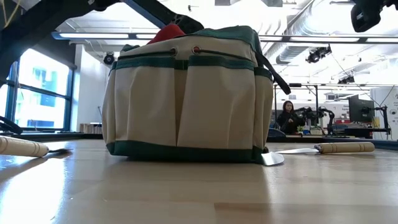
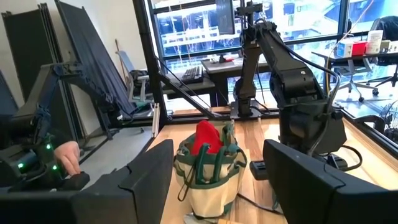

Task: Pick & Place Garden tools in Gardening bag
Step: Put the green shear scissors into the green gardening bag

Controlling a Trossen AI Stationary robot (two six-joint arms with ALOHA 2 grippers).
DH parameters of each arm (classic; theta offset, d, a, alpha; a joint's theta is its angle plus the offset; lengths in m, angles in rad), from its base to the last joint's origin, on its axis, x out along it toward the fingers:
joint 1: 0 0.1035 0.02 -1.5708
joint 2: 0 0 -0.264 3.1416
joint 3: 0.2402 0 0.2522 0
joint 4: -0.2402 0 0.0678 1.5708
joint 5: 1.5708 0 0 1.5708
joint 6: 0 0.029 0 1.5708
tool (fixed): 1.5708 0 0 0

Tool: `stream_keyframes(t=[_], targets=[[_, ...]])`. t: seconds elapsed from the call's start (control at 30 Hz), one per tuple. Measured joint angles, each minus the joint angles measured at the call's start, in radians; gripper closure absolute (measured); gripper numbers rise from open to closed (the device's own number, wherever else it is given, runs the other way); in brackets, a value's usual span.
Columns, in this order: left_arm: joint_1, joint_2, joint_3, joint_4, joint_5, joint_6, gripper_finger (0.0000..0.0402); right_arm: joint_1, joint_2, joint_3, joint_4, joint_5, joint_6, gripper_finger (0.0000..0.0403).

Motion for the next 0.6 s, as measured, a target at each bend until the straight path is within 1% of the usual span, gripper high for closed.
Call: stream_keyframes(t=[0.13, 0.3, 0.33, 0.5, 0.6], targets=[[0.001, 0.001, -0.001, 0.007, -0.009, -0.004, 0.0275, 0.0, 0.0, 0.0, 0.0, 0.0, 0.0, 0.0162], [0.0, 0.002, -0.002, 0.014, -0.019, -0.008, 0.0353, 0.0, 0.0, 0.0, 0.0, 0.0, 0.0, 0.0162], [0.0, 0.002, -0.002, 0.014, -0.018, -0.008, 0.0361, 0.0, 0.0, 0.0, 0.0, 0.0, 0.0, 0.0163], [-0.004, 0.002, -0.003, 0.017, -0.021, -0.025, 0.0361, 0.0, 0.0, 0.0, 0.0, 0.0, 0.0, 0.0163], [-0.007, 0.003, 0.019, -0.001, -0.046, -0.036, 0.0361, 0.0, 0.0, 0.0, 0.001, 0.0, -0.001, 0.0162]])
